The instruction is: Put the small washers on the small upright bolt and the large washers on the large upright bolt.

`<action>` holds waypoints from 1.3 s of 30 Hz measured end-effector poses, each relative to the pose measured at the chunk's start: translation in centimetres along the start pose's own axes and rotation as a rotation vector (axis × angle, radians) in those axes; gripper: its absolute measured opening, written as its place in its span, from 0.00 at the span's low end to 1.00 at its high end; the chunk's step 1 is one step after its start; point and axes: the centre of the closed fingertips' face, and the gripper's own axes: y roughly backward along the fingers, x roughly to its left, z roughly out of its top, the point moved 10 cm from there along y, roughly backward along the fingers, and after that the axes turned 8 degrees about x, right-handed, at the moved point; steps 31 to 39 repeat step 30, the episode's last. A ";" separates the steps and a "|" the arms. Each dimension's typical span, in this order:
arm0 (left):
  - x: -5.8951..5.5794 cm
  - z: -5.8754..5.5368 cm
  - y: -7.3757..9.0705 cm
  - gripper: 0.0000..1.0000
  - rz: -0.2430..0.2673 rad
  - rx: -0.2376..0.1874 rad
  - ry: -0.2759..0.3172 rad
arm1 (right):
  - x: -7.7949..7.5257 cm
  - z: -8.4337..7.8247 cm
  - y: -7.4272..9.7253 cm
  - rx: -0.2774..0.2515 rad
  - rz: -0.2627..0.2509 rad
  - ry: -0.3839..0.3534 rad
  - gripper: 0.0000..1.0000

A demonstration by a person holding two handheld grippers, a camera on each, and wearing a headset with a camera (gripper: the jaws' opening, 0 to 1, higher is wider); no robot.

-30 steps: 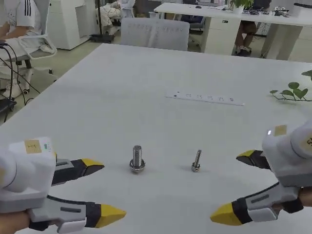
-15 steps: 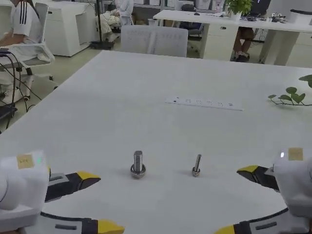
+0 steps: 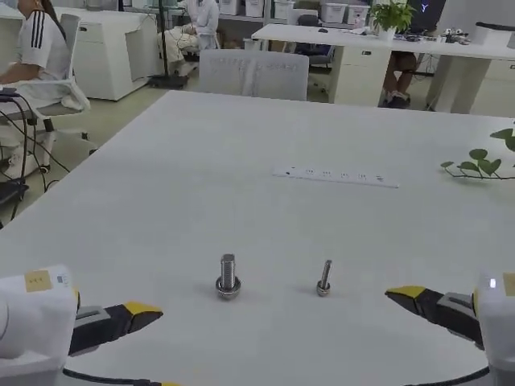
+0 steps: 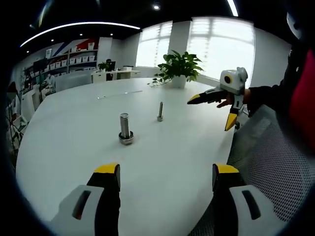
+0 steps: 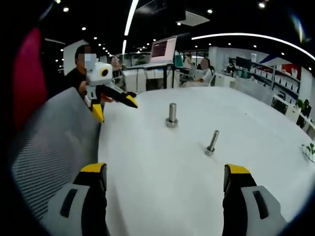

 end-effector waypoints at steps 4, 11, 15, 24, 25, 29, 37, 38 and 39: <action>0.1 -0.6 -0.3 0.79 -0.014 0.005 0.027 | 0.4 -0.7 -0.7 0.009 0.004 -0.012 1.00; 0.0 -0.8 -0.5 0.84 -0.016 0.020 0.047 | 0.2 -0.6 -0.4 -0.001 -0.011 -0.026 1.00; 0.0 -0.8 -0.5 0.86 -0.018 0.022 0.055 | 0.3 -0.6 -0.4 0.001 -0.011 -0.031 1.00; -0.1 -0.9 -0.6 0.87 -0.018 0.024 0.068 | 0.3 -0.7 -0.3 0.004 -0.017 -0.035 1.00; -0.1 -0.9 -0.6 0.87 -0.018 0.025 0.068 | 0.3 -0.7 -0.3 0.005 -0.016 -0.038 1.00; -0.1 -0.9 -0.5 0.87 -0.015 0.025 0.070 | 0.3 -0.6 -0.4 0.004 -0.021 -0.041 1.00; -0.2 -0.9 -0.5 0.87 -0.015 0.027 0.070 | 0.3 -0.6 -0.4 0.003 -0.023 -0.043 1.00; -0.2 -0.9 -0.5 0.87 -0.015 0.027 0.070 | 0.3 -0.6 -0.4 0.003 -0.023 -0.043 1.00; -0.2 -0.9 -0.5 0.87 -0.015 0.027 0.070 | 0.3 -0.6 -0.4 0.003 -0.023 -0.043 1.00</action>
